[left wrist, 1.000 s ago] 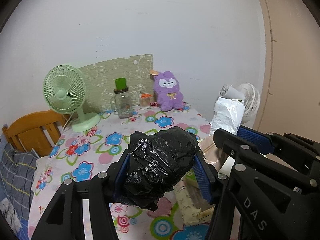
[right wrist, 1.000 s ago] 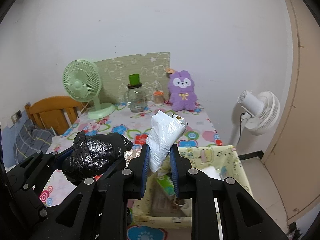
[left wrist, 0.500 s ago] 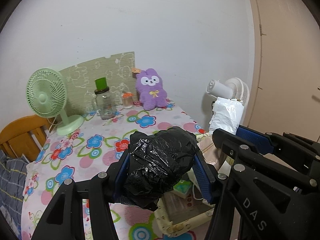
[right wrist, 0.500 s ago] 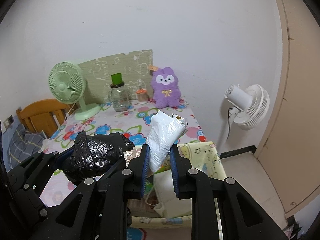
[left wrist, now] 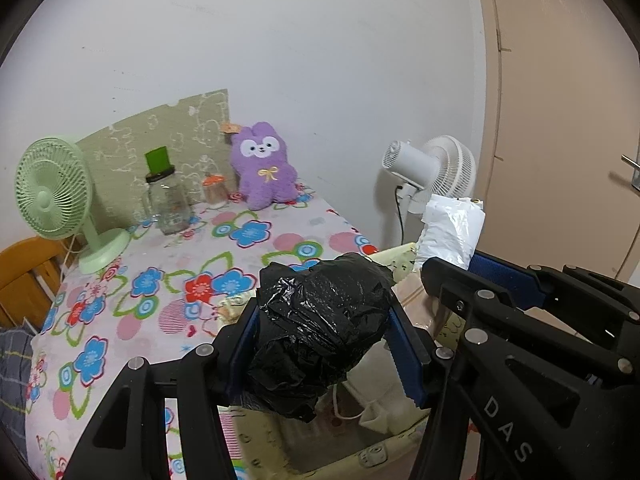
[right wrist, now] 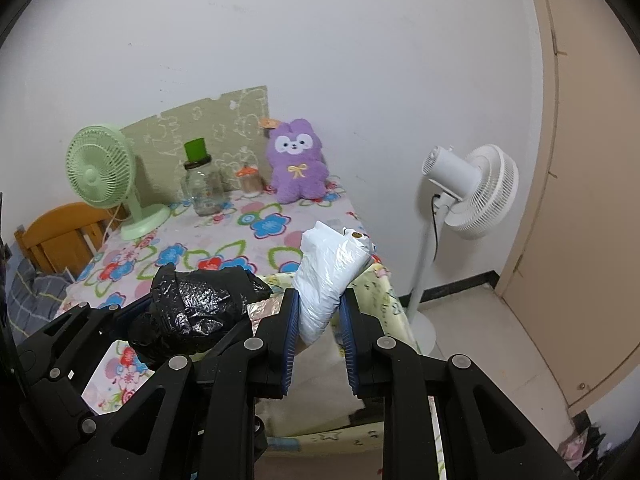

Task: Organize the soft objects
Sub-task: 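Carry the black bag and beige roll over the yellow-green box, then lower both items into the box and open both tools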

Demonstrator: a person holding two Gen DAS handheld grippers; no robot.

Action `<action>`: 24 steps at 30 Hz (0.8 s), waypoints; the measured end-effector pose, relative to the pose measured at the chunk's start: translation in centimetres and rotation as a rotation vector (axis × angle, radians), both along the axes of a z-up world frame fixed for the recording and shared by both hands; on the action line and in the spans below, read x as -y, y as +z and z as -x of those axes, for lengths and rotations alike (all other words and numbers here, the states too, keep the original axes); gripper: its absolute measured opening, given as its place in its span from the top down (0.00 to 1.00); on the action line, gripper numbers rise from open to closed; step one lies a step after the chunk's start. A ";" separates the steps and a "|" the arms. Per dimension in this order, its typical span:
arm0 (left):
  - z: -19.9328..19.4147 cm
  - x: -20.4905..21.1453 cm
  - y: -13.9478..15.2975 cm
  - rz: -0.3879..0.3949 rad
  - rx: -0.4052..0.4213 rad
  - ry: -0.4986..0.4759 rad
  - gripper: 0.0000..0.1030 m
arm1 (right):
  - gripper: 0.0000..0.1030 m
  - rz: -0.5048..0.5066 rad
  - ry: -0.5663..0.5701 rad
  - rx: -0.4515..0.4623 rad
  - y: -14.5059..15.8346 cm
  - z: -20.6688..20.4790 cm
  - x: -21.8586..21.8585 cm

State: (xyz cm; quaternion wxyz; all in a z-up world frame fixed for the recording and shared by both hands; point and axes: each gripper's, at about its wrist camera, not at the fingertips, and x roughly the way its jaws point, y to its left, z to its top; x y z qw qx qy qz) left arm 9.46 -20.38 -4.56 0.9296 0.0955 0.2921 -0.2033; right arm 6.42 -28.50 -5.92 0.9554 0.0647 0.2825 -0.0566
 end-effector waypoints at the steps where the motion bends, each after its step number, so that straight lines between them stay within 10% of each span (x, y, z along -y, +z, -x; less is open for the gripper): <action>1: -0.1 0.2 -0.1 -0.002 -0.002 -0.005 0.39 | 0.77 -0.001 -0.004 -0.002 -0.1 -0.1 0.2; 10: -0.8 1.6 -1.5 -0.004 -0.036 -0.037 0.37 | 0.77 0.000 -0.033 -0.034 -1.4 -0.5 1.6; 24: -0.9 1.6 -2.7 -0.048 -0.041 -0.062 0.05 | 0.78 0.007 -0.003 -0.067 -2.8 -1.3 1.4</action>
